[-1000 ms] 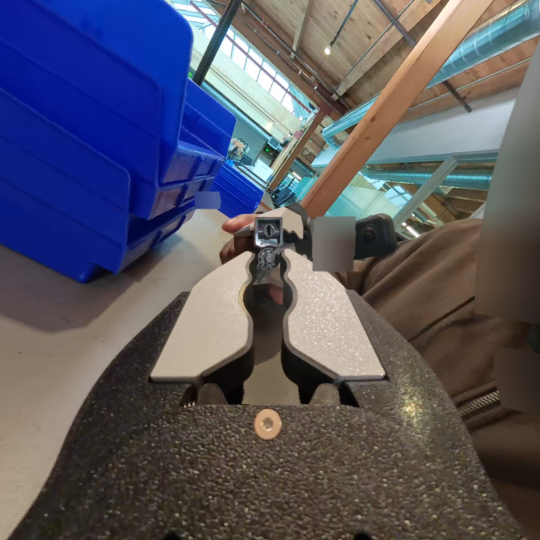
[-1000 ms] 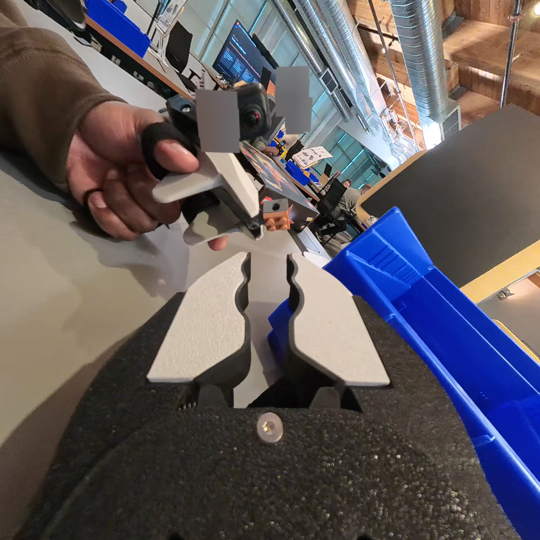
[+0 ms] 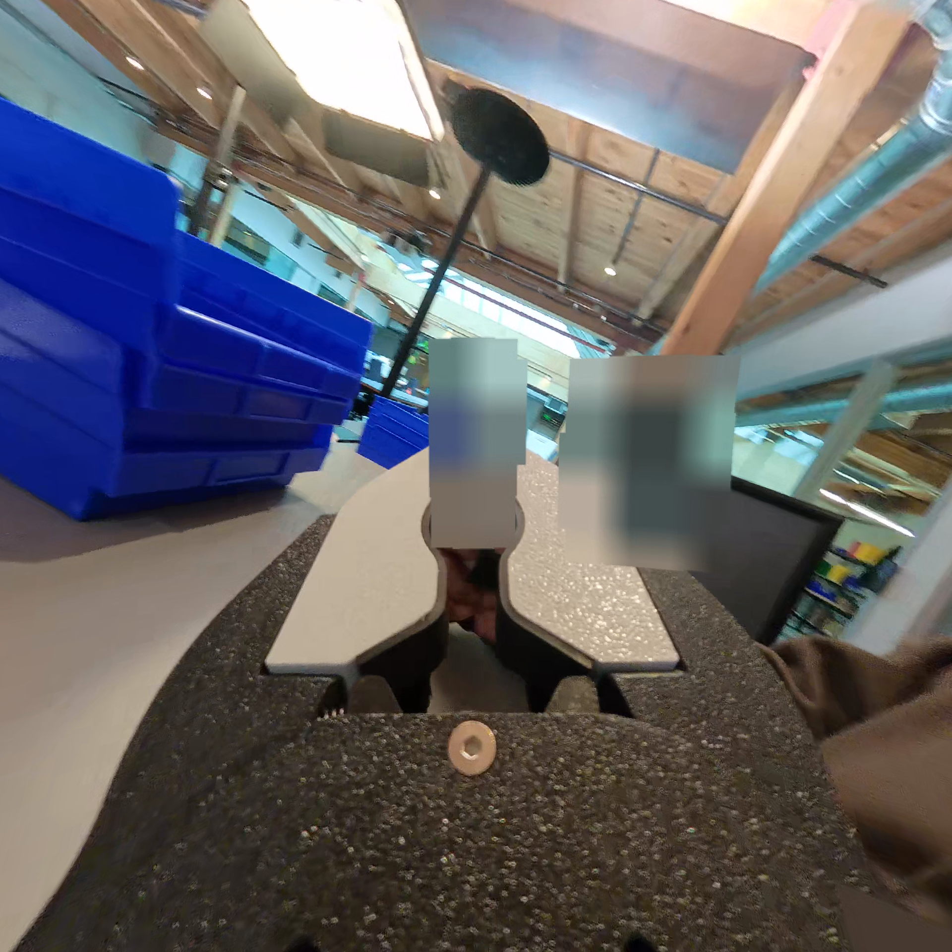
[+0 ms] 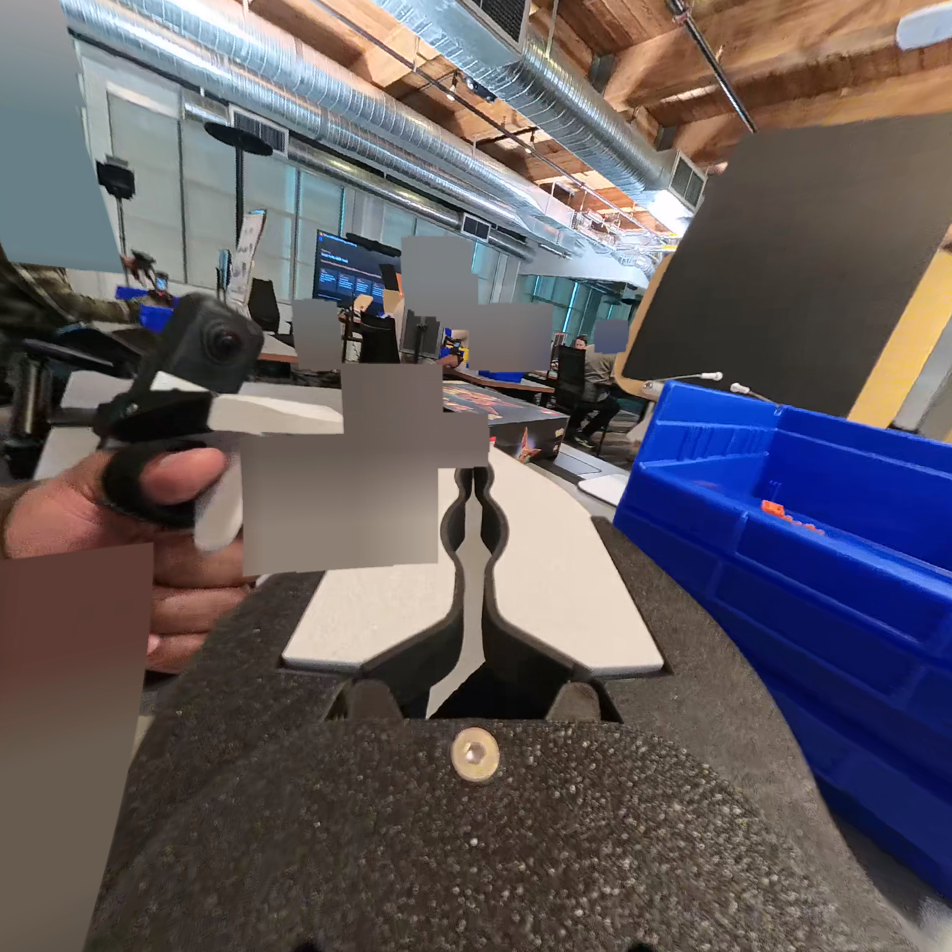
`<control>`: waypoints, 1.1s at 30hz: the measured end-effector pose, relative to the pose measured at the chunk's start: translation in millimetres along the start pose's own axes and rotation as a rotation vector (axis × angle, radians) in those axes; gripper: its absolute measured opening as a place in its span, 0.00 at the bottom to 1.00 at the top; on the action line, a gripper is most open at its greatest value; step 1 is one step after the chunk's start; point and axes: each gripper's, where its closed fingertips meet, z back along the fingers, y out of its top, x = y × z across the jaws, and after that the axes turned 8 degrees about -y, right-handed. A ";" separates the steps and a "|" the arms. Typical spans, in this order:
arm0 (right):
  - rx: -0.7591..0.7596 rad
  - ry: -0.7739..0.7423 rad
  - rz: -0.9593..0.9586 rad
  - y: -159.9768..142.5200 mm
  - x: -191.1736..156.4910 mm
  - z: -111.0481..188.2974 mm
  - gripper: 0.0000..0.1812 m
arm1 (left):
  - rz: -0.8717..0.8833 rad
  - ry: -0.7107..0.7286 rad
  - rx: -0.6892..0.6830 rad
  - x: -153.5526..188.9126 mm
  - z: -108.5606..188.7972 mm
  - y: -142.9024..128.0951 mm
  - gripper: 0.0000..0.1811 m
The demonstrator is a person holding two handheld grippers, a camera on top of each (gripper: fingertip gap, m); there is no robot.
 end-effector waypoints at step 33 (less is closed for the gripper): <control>-0.329 0.684 0.235 -6.6 -75.8 28.3 0.17 | -0.611 -0.137 -0.694 18.0 33.6 -21.4 0.08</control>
